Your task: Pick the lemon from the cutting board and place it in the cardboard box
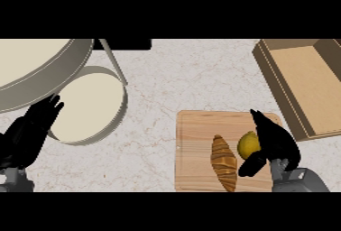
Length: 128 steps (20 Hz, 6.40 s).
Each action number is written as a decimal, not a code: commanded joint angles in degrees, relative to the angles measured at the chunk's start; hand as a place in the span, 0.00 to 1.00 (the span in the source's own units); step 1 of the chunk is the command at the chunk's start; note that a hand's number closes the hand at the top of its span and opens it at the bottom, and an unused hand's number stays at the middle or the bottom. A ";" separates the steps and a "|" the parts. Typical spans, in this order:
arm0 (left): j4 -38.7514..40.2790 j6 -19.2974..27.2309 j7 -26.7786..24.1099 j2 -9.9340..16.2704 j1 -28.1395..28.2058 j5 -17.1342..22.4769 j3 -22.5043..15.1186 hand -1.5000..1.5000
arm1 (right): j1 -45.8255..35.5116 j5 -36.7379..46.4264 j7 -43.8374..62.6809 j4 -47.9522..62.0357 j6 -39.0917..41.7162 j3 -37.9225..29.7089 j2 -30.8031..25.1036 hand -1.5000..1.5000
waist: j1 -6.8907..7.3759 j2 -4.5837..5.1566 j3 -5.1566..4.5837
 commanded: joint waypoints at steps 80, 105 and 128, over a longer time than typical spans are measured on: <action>2.13 -3.39 -0.17 -4.22 -2.13 -3.74 3.21 0.50 | -52.70 29.12 -23.21 64.15 -29.46 -26.27 -13.16 1.00 | 0.79 0.45 0.02; -0.42 -4.45 0.00 -3.46 -0.95 -3.56 3.79 0.50 | -44.34 8.73 -45.24 73.13 -49.01 -46.91 -11.94 0.00 | 0.99 0.39 0.20; -2.86 -4.15 4.04 -3.63 -0.33 -2.51 4.47 0.50 | -14.70 -20.11 -49.51 33.67 -30.01 -58.91 -17.01 0.00 | -0.86 -0.27 -0.01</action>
